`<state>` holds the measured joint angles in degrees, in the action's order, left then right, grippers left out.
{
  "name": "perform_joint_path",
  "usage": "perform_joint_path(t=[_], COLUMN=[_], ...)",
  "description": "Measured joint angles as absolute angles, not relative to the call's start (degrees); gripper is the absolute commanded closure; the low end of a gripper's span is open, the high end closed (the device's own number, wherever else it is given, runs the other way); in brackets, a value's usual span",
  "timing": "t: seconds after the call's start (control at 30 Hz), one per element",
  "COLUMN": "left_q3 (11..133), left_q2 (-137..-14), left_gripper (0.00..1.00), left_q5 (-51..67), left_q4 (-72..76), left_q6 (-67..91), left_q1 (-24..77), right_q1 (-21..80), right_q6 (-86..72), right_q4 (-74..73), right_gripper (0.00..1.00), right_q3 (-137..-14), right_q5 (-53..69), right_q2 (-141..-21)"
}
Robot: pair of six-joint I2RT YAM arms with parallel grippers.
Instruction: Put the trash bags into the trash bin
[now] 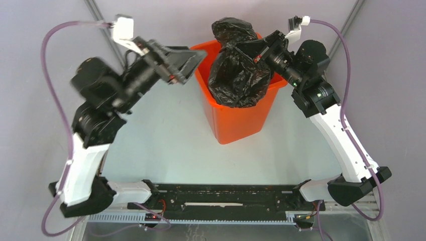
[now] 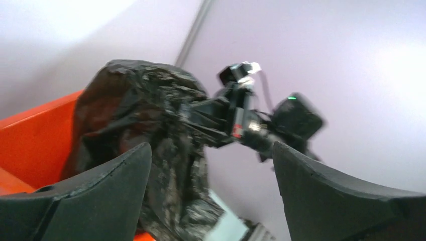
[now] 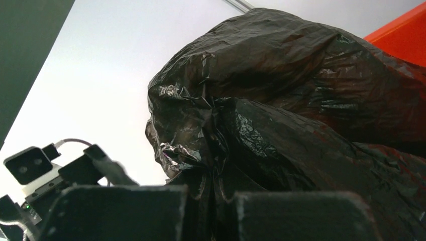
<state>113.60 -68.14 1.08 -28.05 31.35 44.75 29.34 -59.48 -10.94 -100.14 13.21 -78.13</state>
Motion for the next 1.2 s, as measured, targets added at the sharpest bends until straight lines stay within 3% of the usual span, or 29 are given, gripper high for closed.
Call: perform_joint_path(t=[0.17, 0.3, 0.4, 0.43, 0.53, 0.63, 0.73, 0.83, 1.2], left_q3=[117.14, 117.14, 117.05, 117.05, 117.05, 117.08, 117.08, 116.44, 101.3], left_q2=[-76.73, -81.78, -82.87, -82.85, -82.39, -82.21, -82.15, -81.67, -75.99], left_gripper=[0.03, 0.25, 0.3, 0.35, 0.74, 0.97, 1.0, 1.0, 1.0], left_q5=[-4.38, -4.16, -3.86, -3.75, -2.2, -1.8, -4.19, -5.91, -7.51], left_q4=[-32.67, -36.05, -37.54, -37.65, -36.6, -35.53, -34.39, -30.46, -2.0], left_q6=[24.38, 21.82, 21.69, 21.85, 22.85, 24.12, 25.52, 27.18, 42.61], left_q1=[45.89, 45.98, 46.06, 46.11, 46.11, 46.11, 45.8, 44.03, 32.82], right_q1=[29.34, 29.34, 29.34, 29.34, 29.34, 29.34, 29.21, 28.01, 18.24], right_q6=[-59.46, -59.44, -59.42, -59.37, -59.33, -59.13, -58.0, -56.05, -49.1], right_q4=[-12.82, -13.17, -13.78, -13.91, -14.09, -14.11, -14.68, -15.9, -22.57], right_gripper=[1.0, 1.0, 1.0, 1.0, 0.91, 0.59, 0.22, 0.04, 0.01], right_q3=[-100.14, -100.14, -100.6, -100.88, -101.67, -101.86, -101.86, -101.86, -102.89], right_q5=[13.19, 13.15, 13.1, 13.1, 13.15, 13.32, 13.82, 14.24, 19.75], right_q2=[-77.3, -75.92, -75.07, -74.96, -74.83, -74.81, -74.81, -74.54, -68.51])
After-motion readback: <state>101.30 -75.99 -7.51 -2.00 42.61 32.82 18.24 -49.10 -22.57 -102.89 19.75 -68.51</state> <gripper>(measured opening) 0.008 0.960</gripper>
